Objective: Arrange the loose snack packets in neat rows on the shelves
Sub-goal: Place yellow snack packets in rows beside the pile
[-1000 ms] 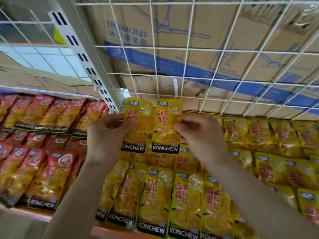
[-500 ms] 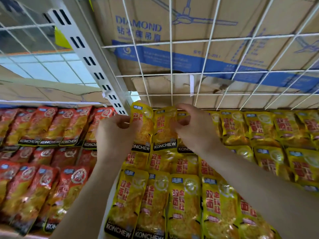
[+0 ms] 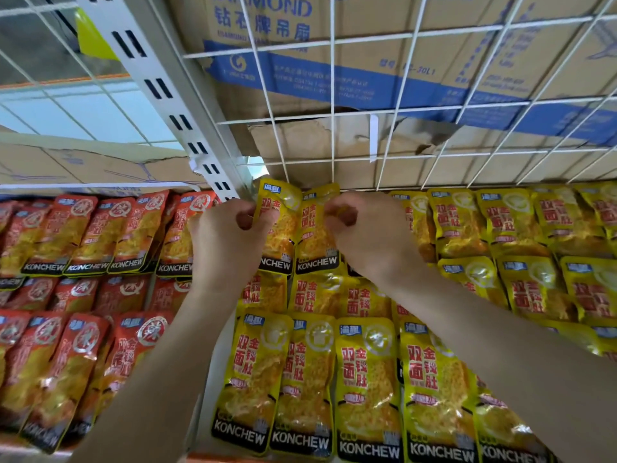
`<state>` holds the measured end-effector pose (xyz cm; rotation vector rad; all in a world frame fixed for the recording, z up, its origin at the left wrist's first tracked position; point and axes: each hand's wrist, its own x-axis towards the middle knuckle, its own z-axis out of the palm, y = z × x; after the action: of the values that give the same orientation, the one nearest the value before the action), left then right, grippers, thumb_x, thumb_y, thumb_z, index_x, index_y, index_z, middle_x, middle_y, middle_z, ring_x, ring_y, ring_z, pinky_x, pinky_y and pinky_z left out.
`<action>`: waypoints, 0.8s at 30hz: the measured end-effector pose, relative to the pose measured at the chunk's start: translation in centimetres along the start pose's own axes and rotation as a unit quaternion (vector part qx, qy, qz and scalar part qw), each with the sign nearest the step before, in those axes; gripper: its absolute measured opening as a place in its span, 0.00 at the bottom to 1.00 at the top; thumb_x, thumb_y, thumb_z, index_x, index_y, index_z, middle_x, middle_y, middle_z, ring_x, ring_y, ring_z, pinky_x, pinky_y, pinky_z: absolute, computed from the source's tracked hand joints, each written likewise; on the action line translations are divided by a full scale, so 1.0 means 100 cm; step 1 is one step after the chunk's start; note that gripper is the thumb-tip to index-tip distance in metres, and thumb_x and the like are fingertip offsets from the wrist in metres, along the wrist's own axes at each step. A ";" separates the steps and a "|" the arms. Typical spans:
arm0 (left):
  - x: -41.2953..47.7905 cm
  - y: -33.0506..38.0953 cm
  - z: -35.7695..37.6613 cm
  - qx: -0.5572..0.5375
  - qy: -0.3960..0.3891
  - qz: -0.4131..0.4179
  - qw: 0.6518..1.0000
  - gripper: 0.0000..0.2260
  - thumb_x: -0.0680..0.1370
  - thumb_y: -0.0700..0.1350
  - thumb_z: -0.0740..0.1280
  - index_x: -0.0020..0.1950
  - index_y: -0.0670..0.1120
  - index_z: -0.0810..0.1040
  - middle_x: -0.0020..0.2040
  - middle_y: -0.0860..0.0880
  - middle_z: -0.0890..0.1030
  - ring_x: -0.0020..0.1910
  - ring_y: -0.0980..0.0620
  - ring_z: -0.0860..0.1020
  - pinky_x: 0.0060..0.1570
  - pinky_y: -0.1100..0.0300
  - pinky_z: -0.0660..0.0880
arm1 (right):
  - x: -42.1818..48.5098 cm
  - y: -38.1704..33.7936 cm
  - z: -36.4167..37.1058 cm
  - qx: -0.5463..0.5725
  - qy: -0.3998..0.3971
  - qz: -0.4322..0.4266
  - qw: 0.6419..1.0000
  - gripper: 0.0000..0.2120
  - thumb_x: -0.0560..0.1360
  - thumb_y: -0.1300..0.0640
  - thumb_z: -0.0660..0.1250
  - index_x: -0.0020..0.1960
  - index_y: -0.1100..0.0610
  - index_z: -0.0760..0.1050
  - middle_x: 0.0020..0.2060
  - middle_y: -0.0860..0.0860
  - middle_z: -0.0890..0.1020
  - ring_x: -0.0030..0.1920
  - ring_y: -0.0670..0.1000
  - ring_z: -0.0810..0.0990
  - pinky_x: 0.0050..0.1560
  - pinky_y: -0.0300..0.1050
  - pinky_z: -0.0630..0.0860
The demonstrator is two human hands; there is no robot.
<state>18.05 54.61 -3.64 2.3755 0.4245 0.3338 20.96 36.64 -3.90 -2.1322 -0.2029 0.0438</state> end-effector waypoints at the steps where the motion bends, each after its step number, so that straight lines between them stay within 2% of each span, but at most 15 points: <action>1: -0.001 -0.001 0.001 0.008 0.002 0.006 1.000 0.15 0.77 0.56 0.72 0.37 0.46 0.80 0.30 0.53 0.78 0.33 0.53 0.77 0.39 0.61 0.72 | -0.001 0.001 0.000 -0.020 -0.002 -0.009 1.000 0.07 0.76 0.64 0.68 0.48 0.56 0.84 0.35 0.48 0.82 0.29 0.42 0.76 0.30 0.32 0.69; 2: -0.002 -0.002 0.001 0.021 0.006 0.012 1.000 0.15 0.77 0.56 0.71 0.37 0.46 0.78 0.29 0.55 0.77 0.32 0.56 0.76 0.34 0.68 0.68 | -0.002 0.002 0.001 -0.046 -0.004 -0.020 0.999 0.07 0.76 0.63 0.67 0.48 0.56 0.84 0.36 0.49 0.83 0.31 0.44 0.76 0.34 0.38 0.73; 3: -0.004 -0.003 0.001 0.042 0.007 0.019 0.999 0.15 0.78 0.56 0.70 0.38 0.47 0.76 0.29 0.56 0.75 0.30 0.57 0.74 0.30 0.70 0.64 | -0.003 0.004 0.002 -0.072 -0.004 -0.032 0.997 0.07 0.76 0.61 0.67 0.49 0.54 0.83 0.38 0.49 0.83 0.35 0.46 0.78 0.38 0.44 0.76; 4: -0.004 -0.006 0.002 0.069 0.009 0.028 0.997 0.16 0.78 0.57 0.69 0.38 0.47 0.75 0.29 0.56 0.74 0.29 0.58 0.72 0.29 0.69 0.62 | -0.003 0.006 0.002 -0.096 -0.001 -0.042 0.994 0.06 0.77 0.60 0.67 0.49 0.53 0.82 0.39 0.49 0.81 0.38 0.48 0.78 0.39 0.48 0.76; 6: -0.005 -0.010 0.003 0.105 0.011 0.047 0.993 0.18 0.79 0.59 0.67 0.40 0.45 0.75 0.30 0.53 0.74 0.29 0.56 0.72 0.29 0.64 0.63 | -0.004 0.008 0.003 -0.134 0.010 -0.055 0.989 0.04 0.77 0.56 0.68 0.50 0.52 0.82 0.43 0.48 0.75 0.44 0.50 0.75 0.39 0.47 0.73; 8: -0.008 -0.012 0.002 0.113 0.011 0.057 0.992 0.18 0.80 0.59 0.65 0.44 0.44 0.78 0.34 0.49 0.77 0.35 0.48 0.76 0.33 0.56 0.70 | -0.007 0.009 0.003 -0.164 0.018 -0.076 0.983 0.08 0.77 0.53 0.69 0.53 0.54 0.82 0.47 0.50 0.72 0.50 0.53 0.74 0.43 0.45 0.70; 10: -0.016 -0.010 -0.002 0.118 0.001 0.061 0.991 0.20 0.80 0.59 0.64 0.56 0.42 0.79 0.43 0.46 0.80 0.44 0.44 0.78 0.42 0.54 0.72 | -0.012 0.007 0.001 -0.188 0.004 -0.104 0.977 0.14 0.75 0.48 0.70 0.57 0.54 0.82 0.53 0.51 0.74 0.57 0.54 0.74 0.52 0.48 0.71; 12: -0.024 -0.009 -0.006 0.126 -0.019 0.057 0.990 0.22 0.79 0.59 0.65 0.64 0.44 0.78 0.48 0.45 0.80 0.49 0.43 0.78 0.45 0.54 0.72 | -0.017 0.004 -0.003 -0.234 -0.049 -0.121 0.964 0.21 0.73 0.42 0.69 0.63 0.51 0.79 0.63 0.50 0.74 0.65 0.55 0.71 0.62 0.54 0.66; 14: -0.030 -0.009 -0.008 0.132 -0.041 0.054 0.989 0.23 0.78 0.59 0.67 0.68 0.47 0.76 0.51 0.45 0.80 0.52 0.43 0.78 0.47 0.55 0.71 | -0.021 0.001 -0.005 -0.291 -0.121 -0.117 0.942 0.28 0.73 0.38 0.67 0.71 0.47 0.72 0.74 0.48 0.66 0.74 0.53 0.63 0.70 0.58 0.57; 16: -0.033 -0.006 -0.007 0.130 -0.059 0.039 0.989 0.25 0.78 0.58 0.68 0.71 0.49 0.73 0.55 0.45 0.79 0.57 0.43 0.76 0.48 0.57 0.68 | -0.023 0.002 -0.004 -0.315 -0.144 -0.119 0.931 0.33 0.73 0.36 0.67 0.74 0.46 0.67 0.77 0.48 0.61 0.76 0.53 0.59 0.72 0.60 0.53; 20: -0.035 -0.004 -0.004 0.120 -0.061 0.028 0.990 0.25 0.78 0.56 0.69 0.72 0.48 0.74 0.61 0.44 0.76 0.62 0.44 0.73 0.51 0.62 0.63 | -0.023 -0.002 -0.002 -0.327 -0.144 -0.116 0.927 0.34 0.72 0.35 0.67 0.75 0.46 0.65 0.78 0.49 0.60 0.76 0.53 0.60 0.70 0.61 0.55; 24: -0.034 -0.009 -0.004 0.118 -0.053 0.014 0.992 0.24 0.77 0.57 0.69 0.68 0.46 0.77 0.60 0.45 0.77 0.60 0.43 0.75 0.51 0.60 0.67 | -0.022 -0.006 -0.004 -0.326 -0.158 -0.109 0.926 0.35 0.74 0.34 0.65 0.76 0.44 0.61 0.79 0.47 0.57 0.77 0.51 0.56 0.70 0.60 0.52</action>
<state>14.62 54.11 -4.38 2.6173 0.3997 0.1755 18.77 36.23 -3.32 -2.7428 -0.7293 0.2165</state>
